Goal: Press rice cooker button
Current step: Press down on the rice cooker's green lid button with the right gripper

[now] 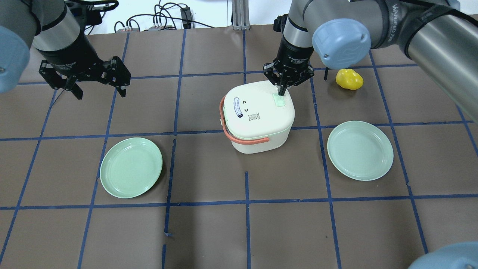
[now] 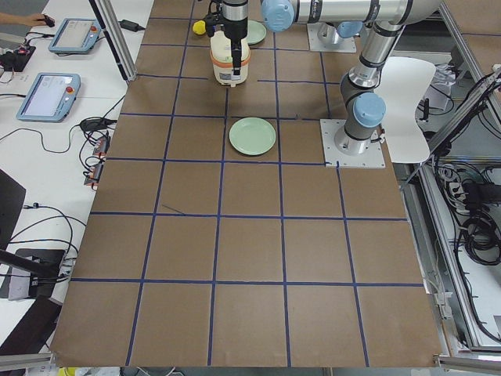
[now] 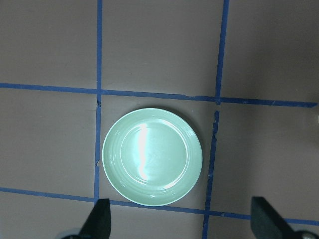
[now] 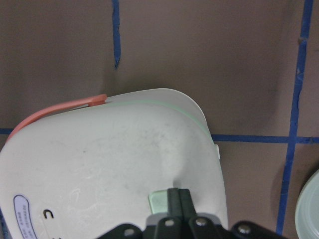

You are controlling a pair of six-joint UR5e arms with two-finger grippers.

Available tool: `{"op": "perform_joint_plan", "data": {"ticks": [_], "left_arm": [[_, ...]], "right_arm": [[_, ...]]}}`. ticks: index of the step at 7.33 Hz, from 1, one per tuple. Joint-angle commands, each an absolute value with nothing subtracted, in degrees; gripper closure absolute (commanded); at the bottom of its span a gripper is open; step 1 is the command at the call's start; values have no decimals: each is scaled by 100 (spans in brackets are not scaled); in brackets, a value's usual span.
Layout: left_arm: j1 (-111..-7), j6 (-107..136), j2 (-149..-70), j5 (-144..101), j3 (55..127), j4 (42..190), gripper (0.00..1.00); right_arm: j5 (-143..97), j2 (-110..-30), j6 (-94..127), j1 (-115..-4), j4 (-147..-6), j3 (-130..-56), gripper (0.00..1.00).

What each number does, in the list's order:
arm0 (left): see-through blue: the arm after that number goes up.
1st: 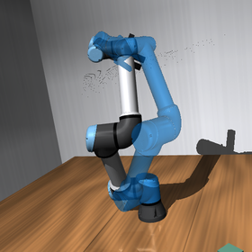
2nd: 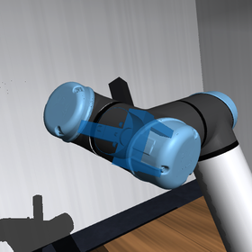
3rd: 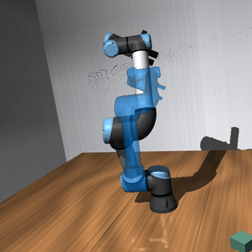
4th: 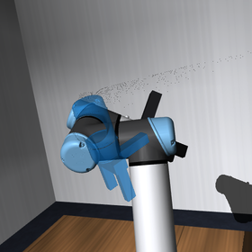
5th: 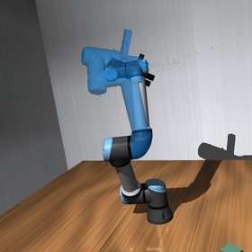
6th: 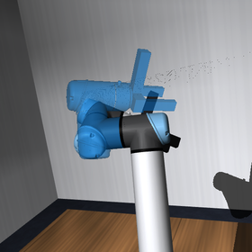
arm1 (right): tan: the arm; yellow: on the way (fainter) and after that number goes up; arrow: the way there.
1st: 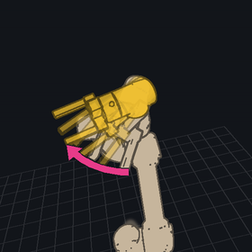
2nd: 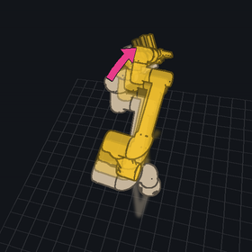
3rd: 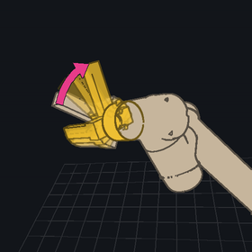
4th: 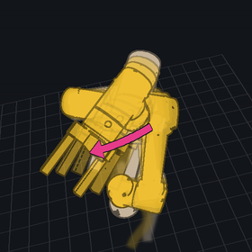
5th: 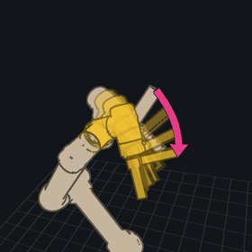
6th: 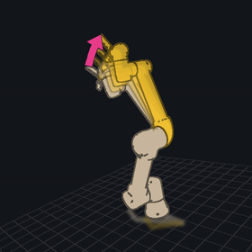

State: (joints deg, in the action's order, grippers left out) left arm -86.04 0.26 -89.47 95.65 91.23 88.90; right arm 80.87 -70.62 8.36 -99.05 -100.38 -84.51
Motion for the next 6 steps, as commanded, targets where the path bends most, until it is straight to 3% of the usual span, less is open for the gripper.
{"op": "perform_joint_plan", "data": {"ticks": [1,6], "left_arm": [[-8604,26,-8947,9571,9123,8886,0],[-8604,26,-8947,9571,9123,8886,0]], "right_arm": [[8086,-7058,835,-9905,-10063,-8516,87],[8086,-7075,852,-9905,-10151,-8604,87]]}}
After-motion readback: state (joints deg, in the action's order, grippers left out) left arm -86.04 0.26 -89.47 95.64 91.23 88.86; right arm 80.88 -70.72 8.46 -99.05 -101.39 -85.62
